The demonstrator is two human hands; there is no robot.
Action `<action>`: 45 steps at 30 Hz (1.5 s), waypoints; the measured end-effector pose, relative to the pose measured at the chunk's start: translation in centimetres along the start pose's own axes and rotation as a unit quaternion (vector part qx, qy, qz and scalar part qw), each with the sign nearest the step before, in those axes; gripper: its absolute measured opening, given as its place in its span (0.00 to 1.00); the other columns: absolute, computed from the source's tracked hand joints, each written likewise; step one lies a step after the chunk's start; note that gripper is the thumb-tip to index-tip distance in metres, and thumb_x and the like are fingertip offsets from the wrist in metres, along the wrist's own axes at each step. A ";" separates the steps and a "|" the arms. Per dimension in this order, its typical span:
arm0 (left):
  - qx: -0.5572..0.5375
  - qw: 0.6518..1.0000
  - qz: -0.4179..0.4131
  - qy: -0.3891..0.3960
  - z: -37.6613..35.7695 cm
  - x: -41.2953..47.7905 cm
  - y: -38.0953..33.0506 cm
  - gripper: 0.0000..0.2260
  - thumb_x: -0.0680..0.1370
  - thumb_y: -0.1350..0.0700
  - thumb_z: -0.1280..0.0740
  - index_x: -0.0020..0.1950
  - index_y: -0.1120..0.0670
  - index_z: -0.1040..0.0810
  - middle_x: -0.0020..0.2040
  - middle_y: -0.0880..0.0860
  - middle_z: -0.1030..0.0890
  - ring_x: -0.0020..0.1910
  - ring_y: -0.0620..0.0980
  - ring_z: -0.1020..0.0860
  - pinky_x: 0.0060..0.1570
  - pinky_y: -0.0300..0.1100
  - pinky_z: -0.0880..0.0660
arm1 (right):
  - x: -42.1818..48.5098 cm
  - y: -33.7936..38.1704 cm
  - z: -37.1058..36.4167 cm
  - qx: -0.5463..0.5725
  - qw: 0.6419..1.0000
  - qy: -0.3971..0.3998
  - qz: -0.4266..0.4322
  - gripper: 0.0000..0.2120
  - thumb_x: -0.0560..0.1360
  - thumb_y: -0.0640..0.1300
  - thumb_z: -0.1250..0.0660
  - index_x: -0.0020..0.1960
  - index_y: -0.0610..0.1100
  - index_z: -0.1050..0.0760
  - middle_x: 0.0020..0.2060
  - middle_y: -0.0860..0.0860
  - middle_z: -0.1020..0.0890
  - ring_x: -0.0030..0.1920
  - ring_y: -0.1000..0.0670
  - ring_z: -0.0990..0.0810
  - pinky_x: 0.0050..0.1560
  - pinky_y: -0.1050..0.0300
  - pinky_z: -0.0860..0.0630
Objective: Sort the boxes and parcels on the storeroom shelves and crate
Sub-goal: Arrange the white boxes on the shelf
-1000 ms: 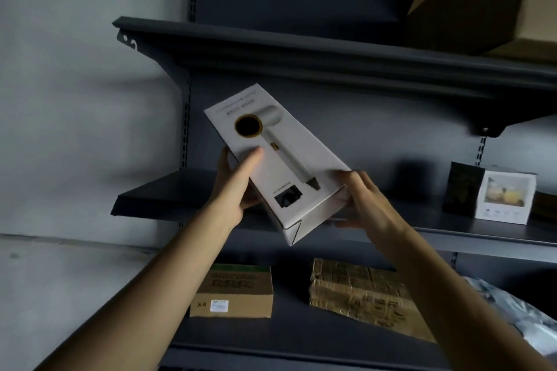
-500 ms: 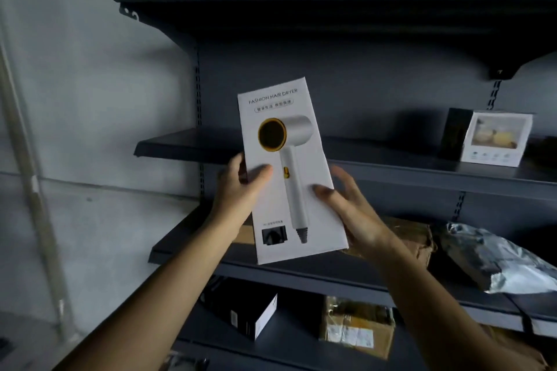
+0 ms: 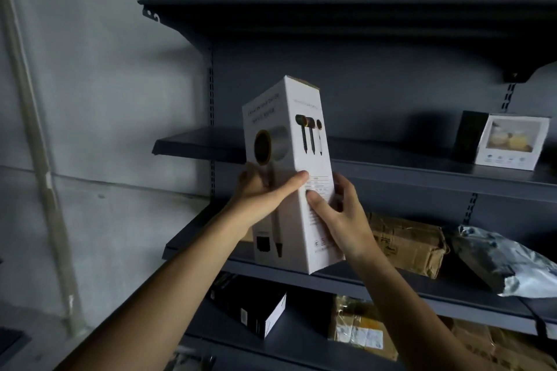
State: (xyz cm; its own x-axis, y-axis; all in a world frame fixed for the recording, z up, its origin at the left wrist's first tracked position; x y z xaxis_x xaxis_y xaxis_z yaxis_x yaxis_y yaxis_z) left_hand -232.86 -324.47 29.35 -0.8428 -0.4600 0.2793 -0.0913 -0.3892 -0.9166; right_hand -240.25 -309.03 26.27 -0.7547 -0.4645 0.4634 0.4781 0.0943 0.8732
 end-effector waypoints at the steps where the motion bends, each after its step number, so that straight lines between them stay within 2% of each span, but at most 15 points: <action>1: -0.025 1.000 -0.001 0.016 0.2 -0.2 0.0 0.43 0.61 0.29 0.28 0.71 0.45 0.35 0.63 0.44 0.23 0.61 0.45 0.24 0.49 0.38 0.26 | 0.1 0.2 -0.5 -0.023 1.000 -0.004 0.001 0.34 0.66 0.62 0.32 0.69 0.51 0.35 0.59 0.53 0.28 0.58 0.57 0.25 0.51 0.66 0.24; 7: -0.141 0.989 -0.019 0.050 1.9 -0.3 1.0 0.23 0.72 0.41 0.29 0.65 0.42 0.29 0.54 0.46 0.17 0.53 0.46 0.19 0.43 0.40 0.22 | 0.8 0.1 -1.3 0.059 0.998 0.012 -0.024 0.10 0.79 0.53 0.38 0.57 0.49 0.27 0.50 0.47 0.18 0.47 0.50 0.16 0.43 0.59 0.20; 9: -0.161 0.985 -0.019 0.064 2.3 -0.4 1.5 0.19 0.75 0.42 0.32 0.64 0.46 0.26 0.53 0.47 0.16 0.54 0.47 0.19 0.42 0.40 0.24 | 1.0 0.1 -1.4 0.107 0.992 0.032 -0.063 0.12 0.81 0.54 0.41 0.57 0.49 0.25 0.50 0.48 0.16 0.50 0.47 0.16 0.48 0.52 0.21; 12: -0.203 0.976 -0.020 0.076 2.8 -0.8 2.0 0.24 0.69 0.39 0.34 0.62 0.47 0.25 0.53 0.48 0.16 0.54 0.48 0.19 0.44 0.42 0.25 | 1.1 -0.2 -1.8 0.058 0.995 0.055 -0.064 0.10 0.82 0.52 0.42 0.58 0.53 0.25 0.51 0.55 0.18 0.50 0.54 0.17 0.48 0.58 0.25; 14: -0.221 0.971 -0.020 0.089 3.2 -1.0 2.4 0.27 0.67 0.38 0.33 0.62 0.49 0.24 0.54 0.49 0.16 0.54 0.49 0.19 0.45 0.42 0.24 | 1.2 -0.5 -2.3 0.045 0.992 0.073 -0.090 0.12 0.81 0.56 0.42 0.60 0.54 0.26 0.55 0.51 0.19 0.51 0.52 0.17 0.49 0.56 0.23; 17: -0.254 0.960 0.017 0.112 3.5 -1.4 3.1 0.26 0.69 0.39 0.37 0.62 0.52 0.23 0.52 0.52 0.16 0.51 0.50 0.17 0.45 0.44 0.20 | 1.1 -1.1 -2.6 0.100 0.975 0.119 -0.161 0.23 0.77 0.65 0.41 0.63 0.53 0.25 0.55 0.44 0.17 0.55 0.41 0.17 0.58 0.40 0.23; 20: -0.279 0.952 0.035 0.118 3.5 -1.6 3.2 0.21 0.70 0.39 0.36 0.54 0.52 0.19 0.48 0.54 0.15 0.48 0.53 0.17 0.53 0.51 0.22 | 0.6 -1.0 -2.7 0.156 0.960 0.138 -0.185 0.27 0.75 0.65 0.43 0.65 0.49 0.24 0.57 0.42 0.18 0.58 0.40 0.19 0.61 0.39 0.25; 23: -0.316 0.945 0.000 0.086 4.1 -1.4 3.2 0.18 0.73 0.42 0.39 0.47 0.55 0.21 0.38 0.51 0.16 0.39 0.50 0.18 0.42 0.43 0.22 | 0.6 -0.9 -3.1 0.195 0.954 0.132 -0.187 0.29 0.75 0.60 0.42 0.70 0.45 0.28 0.61 0.42 0.19 0.62 0.41 0.21 0.65 0.41 0.27; 26: -0.398 0.914 0.031 0.068 4.7 -1.1 3.7 0.16 0.70 0.45 0.36 0.47 0.55 0.19 0.37 0.52 0.16 0.37 0.52 0.18 0.41 0.44 0.25 | 0.8 -0.9 -3.1 0.195 0.955 0.118 -0.189 0.29 0.75 0.61 0.42 0.70 0.46 0.28 0.60 0.44 0.18 0.60 0.43 0.20 0.59 0.46 0.22; 30: -0.441 0.891 0.057 0.094 5.3 -0.9 3.9 0.20 0.73 0.47 0.37 0.60 0.56 0.23 0.43 0.53 0.17 0.39 0.51 0.17 0.39 0.43 0.22 | 0.4 -0.5 -2.4 0.217 0.945 0.116 -0.217 0.26 0.78 0.61 0.46 0.63 0.45 0.23 0.55 0.42 0.16 0.53 0.42 0.16 0.47 0.48 0.17; 33: -0.425 0.902 0.038 0.066 5.4 -0.7 3.4 0.14 0.80 0.51 0.40 0.62 0.53 0.23 0.46 0.52 0.16 0.42 0.50 0.16 0.37 0.41 0.21 | 0.3 -0.6 -2.3 0.215 0.951 0.089 -0.203 0.23 0.80 0.57 0.46 0.65 0.45 0.25 0.53 0.42 0.16 0.50 0.42 0.15 0.43 0.50 0.18; 36: -0.317 0.948 -0.001 -0.030 5.5 -0.5 3.0 0.12 0.82 0.58 0.40 0.62 0.49 0.24 0.45 0.47 0.16 0.41 0.45 0.18 0.35 0.38 0.23 | 0.2 -0.9 -2.1 0.207 0.964 0.078 -0.148 0.24 0.78 0.58 0.40 0.71 0.49 0.33 0.61 0.42 0.20 0.58 0.40 0.19 0.56 0.41 0.21; 40: -0.146 0.965 -0.071 -0.206 6.1 -1.0 2.8 0.15 0.79 0.66 0.37 0.62 0.52 0.25 0.53 0.46 0.22 0.52 0.42 0.23 0.52 0.33 0.26 | -0.1 -0.7 -2.3 0.182 0.977 0.079 -0.084 0.28 0.73 0.57 0.33 0.70 0.57 0.36 0.63 0.48 0.22 0.60 0.44 0.20 0.60 0.40 0.23; 43: -0.116 0.971 -0.109 -0.177 5.6 -1.5 1.9 0.10 0.80 0.61 0.38 0.60 0.53 0.24 0.50 0.44 0.21 0.46 0.36 0.23 0.46 0.28 0.25 | 0.0 -0.4 -2.7 0.134 0.984 0.079 -0.083 0.39 0.69 0.63 0.28 0.75 0.58 0.41 0.64 0.48 0.24 0.61 0.45 0.20 0.62 0.39 0.24; 45: -0.079 0.982 -0.105 -0.134 5.1 -1.7 1.4 0.12 0.80 0.56 0.35 0.63 0.52 0.26 0.50 0.42 0.22 0.44 0.34 0.23 0.43 0.25 0.26 | -0.1 -0.2 -2.8 0.111 0.987 0.092 -0.069 0.38 0.71 0.63 0.30 0.75 0.55 0.40 0.64 0.47 0.23 0.61 0.45 0.20 0.60 0.42 0.23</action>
State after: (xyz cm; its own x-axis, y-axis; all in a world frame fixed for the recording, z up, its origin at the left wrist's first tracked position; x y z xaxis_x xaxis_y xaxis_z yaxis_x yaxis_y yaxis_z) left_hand -228.82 -328.29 29.03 -0.6286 -0.5846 0.5129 -0.3467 -0.3796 -0.8577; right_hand -238.97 -311.47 25.65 -0.7022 -0.6359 0.3203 0.2511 0.1997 0.9471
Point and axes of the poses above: each hand's wrist, its own x-axis towards the middle knuckle, its own z-axis out of the back of the hand, y = z × x, the point moved 1 cm from there along x, towards the middle knuckle
